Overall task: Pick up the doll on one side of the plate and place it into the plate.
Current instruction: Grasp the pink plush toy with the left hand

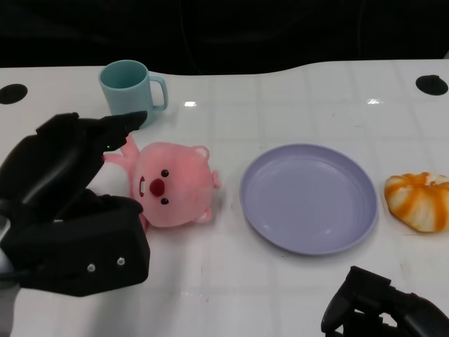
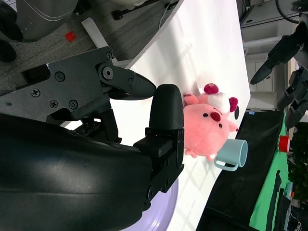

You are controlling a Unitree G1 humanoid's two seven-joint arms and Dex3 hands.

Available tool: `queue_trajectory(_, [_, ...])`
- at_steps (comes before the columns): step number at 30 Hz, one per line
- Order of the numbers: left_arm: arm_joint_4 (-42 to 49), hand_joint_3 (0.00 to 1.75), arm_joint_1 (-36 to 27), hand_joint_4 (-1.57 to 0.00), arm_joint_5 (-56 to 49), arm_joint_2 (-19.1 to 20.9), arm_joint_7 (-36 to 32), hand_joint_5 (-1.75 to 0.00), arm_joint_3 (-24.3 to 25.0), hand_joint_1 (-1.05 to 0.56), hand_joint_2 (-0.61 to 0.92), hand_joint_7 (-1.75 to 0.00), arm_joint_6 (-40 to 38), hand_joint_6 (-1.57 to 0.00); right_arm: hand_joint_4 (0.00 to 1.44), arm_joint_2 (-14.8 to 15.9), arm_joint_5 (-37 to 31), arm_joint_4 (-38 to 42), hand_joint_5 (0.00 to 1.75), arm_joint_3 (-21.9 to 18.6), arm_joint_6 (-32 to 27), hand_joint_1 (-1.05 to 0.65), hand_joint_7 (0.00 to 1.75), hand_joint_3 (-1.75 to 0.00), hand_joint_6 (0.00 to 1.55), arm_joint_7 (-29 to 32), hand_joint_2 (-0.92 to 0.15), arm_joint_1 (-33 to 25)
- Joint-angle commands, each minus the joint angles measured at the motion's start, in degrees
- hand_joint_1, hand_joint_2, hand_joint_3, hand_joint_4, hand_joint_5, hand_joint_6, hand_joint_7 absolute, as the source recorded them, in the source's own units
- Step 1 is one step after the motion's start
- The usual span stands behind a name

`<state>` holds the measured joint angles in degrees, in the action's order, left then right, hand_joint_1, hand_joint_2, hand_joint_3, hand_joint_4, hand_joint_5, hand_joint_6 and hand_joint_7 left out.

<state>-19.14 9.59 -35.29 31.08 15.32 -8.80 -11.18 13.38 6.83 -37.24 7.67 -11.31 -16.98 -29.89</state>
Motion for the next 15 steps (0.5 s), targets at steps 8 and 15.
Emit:
queue_trajectory(8, [13.4, 0.02, 11.2, 0.00, -10.8, 3.2, 7.2, -0.21, -8.0, -0.73, 0.91, -0.01, 0.9, -0.18, 0.67, 0.4, 0.2, -0.6, 1.75, -0.1, 1.1, -0.18, 1.70, -0.80, 0.45, 0.1, -0.77, -1.0])
queue_trajectory(15, [22.3, 0.01, 15.8, -0.01, -13.0, 1.7, 7.6, -0.22, -11.7, -0.74, 0.92, -0.01, 2.2, -0.19, 0.67, 0.6, 0.3, -1.0, 1.75, -0.3, 1.3, -0.19, 1.70, -0.81, 0.45, -0.1, -0.76, -1.7])
